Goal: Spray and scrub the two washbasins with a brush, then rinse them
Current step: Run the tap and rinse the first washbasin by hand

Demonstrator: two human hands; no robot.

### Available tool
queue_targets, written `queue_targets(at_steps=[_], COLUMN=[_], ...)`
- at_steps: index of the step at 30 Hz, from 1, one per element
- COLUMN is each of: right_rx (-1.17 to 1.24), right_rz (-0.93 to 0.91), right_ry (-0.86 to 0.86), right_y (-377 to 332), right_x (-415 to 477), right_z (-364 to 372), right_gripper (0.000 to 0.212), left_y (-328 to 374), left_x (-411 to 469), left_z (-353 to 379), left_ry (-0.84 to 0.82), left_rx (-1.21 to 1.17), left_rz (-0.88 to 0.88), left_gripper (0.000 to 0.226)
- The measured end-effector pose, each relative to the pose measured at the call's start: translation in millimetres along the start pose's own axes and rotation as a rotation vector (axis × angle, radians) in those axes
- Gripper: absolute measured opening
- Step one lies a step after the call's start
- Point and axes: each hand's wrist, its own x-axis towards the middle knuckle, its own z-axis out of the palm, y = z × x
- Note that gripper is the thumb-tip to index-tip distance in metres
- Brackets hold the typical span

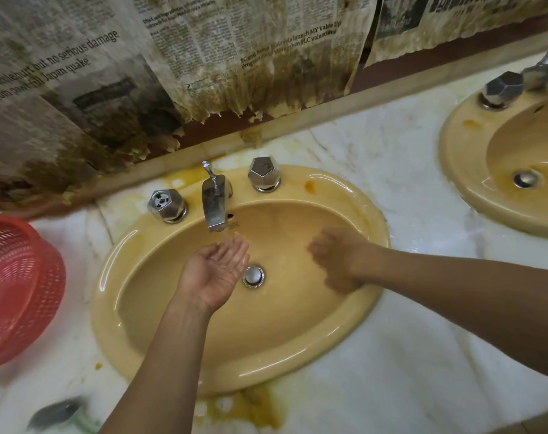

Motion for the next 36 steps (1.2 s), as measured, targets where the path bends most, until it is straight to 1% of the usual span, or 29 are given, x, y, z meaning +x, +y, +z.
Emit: queue_targets(at_steps=[1, 2, 3, 5, 6, 7, 9, 11, 14, 17, 18, 20, 22, 23, 27, 28, 31, 32, 33, 34, 36], right_rx=[-0.070, -0.066, 0.016, 0.289, 0.405, 0.484, 0.542, 0.533, 0.537, 0.527, 0.517, 0.511, 0.522, 0.525, 0.511, 0.513, 0.518, 0.478, 0.380, 0.237, -0.106], right_rz=[0.027, 0.030, 0.010, -0.131, -0.175, -0.184, -0.148, -0.125, -0.116, -0.104, -0.107, -0.113, -0.105, -0.101, -0.098, -0.098, -0.115, -0.129, -0.131, -0.102, 0.017], right_ry=[0.060, 0.081, 0.058, -0.112, -0.164, -0.162, -0.106, -0.064, -0.051, -0.045, -0.036, -0.029, -0.024, -0.022, -0.010, -0.009, -0.008, -0.016, -0.019, 0.017, 0.178], right_y=[7, 10, 6, -12, -22, -28, -30, -30, -34, -35, -35, -36, -36, -37, -37, -38, -41, -38, -32, -21, 6], right_x=[-2, -4, -2, -6, -10, -14, -23, -29, -35, -32, -31, -28, -28, -28, -21, -17, -7, -4, -1, 3, 14], right_z=[-1, -2, -1, -2, -1, 1, 1, -1, -7, -4, -4, -1, -1, -1, 4, 6, 9, 8, 6, 4, -6], right_gripper=[0.066, 0.064, 0.062, 0.058, 0.058, 0.059, 0.059, 0.057, 0.055, 0.057, 0.057, 0.056, 0.057, 0.058, 0.062, 0.065, 0.072, 0.072, 0.069, 0.067, 0.070], left_y=[0, 1, 1, 1, 1, 1, 1, 1, 2, 4, 3, 0, -6, -8, -8, -7, 2, 6, 10, 13, 15], left_x=[0, 0, 1, 3, 3, 3, 3, 5, 9, 12, 13, 11, 7, 6, 12, 14, 11, 9, 7, 6, 1], left_z=[2, 4, 5, 6, 6, 7, 8, 7, 8, 18, 23, 34, 43, 46, 38, 34, 32, 32, 33, 34, 36], left_ry=[0.002, 0.003, 0.007, 0.007, 0.011, 0.016, 0.032, 0.038, 0.061, 0.061, 0.035, -0.076, -0.188, -0.206, -0.087, -0.087, -0.155, -0.164, -0.165, -0.175, -0.221], left_rx=[0.002, 0.006, 0.006, -0.002, -0.001, 0.002, -0.004, 0.007, 0.018, -0.032, -0.048, -0.027, -0.024, -0.049, -0.111, -0.116, -0.099, -0.102, -0.106, -0.107, -0.074], left_rz=[-0.003, -0.007, -0.010, -0.019, -0.024, -0.027, -0.027, -0.029, -0.037, -0.064, -0.075, -0.108, -0.170, -0.188, -0.097, -0.089, -0.119, -0.117, -0.107, -0.102, -0.119], left_gripper=[0.034, 0.033, 0.033, 0.032, 0.031, 0.030, 0.030, 0.029, 0.028, 0.027, 0.026, 0.029, 0.038, 0.041, 0.046, 0.050, 0.056, 0.057, 0.057, 0.056, 0.058])
